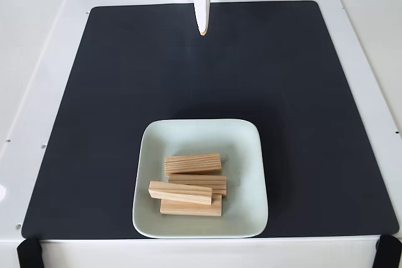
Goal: Pick up the wooden block and place them on the plate.
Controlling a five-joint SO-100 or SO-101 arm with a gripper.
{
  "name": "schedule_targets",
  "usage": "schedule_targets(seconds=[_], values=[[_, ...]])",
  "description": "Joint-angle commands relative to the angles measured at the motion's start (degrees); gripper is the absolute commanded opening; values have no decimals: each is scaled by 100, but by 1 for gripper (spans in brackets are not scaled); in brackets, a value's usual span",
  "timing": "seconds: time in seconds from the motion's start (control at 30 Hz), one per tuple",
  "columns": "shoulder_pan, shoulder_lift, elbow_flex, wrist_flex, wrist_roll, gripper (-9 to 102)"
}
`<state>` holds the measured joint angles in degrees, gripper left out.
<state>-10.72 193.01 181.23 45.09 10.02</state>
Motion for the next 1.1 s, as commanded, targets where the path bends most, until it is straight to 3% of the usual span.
schedule_targets(seconds=[0.0, 1.07], values=[[26, 53, 9, 18, 35, -1], [-44, 18, -44, 18, 9, -1]])
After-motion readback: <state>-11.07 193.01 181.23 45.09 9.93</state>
